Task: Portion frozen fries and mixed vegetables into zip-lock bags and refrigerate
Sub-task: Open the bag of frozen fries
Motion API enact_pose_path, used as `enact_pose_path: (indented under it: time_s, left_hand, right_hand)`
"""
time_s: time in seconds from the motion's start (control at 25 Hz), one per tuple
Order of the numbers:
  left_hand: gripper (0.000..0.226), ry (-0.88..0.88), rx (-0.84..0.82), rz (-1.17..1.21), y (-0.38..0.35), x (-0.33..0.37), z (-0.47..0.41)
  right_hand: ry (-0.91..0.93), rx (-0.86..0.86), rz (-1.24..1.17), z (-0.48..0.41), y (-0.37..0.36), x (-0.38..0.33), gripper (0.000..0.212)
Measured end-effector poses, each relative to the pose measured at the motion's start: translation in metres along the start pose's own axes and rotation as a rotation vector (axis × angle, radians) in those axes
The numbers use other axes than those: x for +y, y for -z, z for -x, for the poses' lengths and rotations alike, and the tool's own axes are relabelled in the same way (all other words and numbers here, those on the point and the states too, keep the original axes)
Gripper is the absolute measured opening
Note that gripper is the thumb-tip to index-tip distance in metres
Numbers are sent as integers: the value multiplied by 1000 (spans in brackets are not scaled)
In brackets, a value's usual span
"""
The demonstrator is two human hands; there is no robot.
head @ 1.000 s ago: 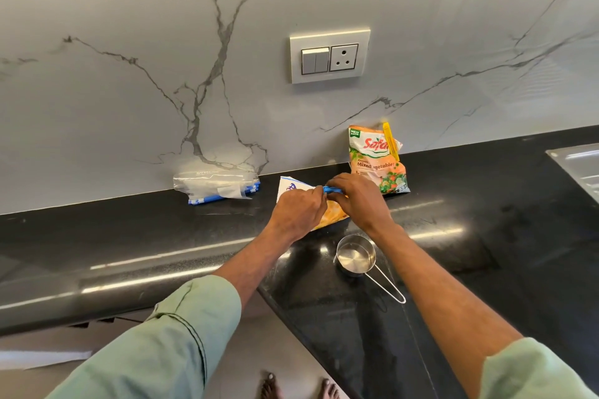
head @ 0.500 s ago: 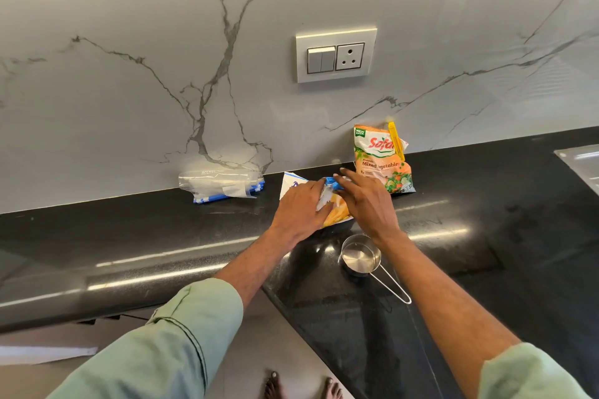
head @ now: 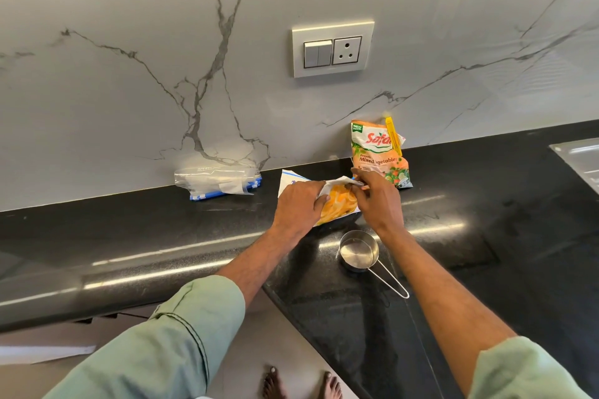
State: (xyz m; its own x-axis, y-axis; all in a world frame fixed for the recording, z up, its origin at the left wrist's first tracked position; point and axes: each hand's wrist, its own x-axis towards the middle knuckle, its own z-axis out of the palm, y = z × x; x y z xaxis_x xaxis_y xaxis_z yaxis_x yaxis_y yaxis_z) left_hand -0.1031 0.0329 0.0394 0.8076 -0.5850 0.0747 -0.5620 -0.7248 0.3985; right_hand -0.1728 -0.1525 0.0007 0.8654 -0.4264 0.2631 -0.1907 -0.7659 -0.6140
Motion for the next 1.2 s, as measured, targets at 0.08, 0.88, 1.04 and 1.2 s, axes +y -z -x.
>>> enact_pose_path:
  time_s: [0.08,0.88,1.04,1.2]
  left_hand:
    - [46,-4,-3,2,-2,-1,1]
    - [74,9,-152,-130,-7,-41,-14]
    - [68,2,-190,-110,-5,-43,-14]
    - [75,-58,-164,-46,8,-63,-12]
  right_hand:
    - [-4,6,25,0,0,4,30]
    - [-126,44,-360,-14,-2,-24,22]
    - [226,-75,55,-18,-19,-49,36]
    - [248,-140,113,-21,-38,-60,35]
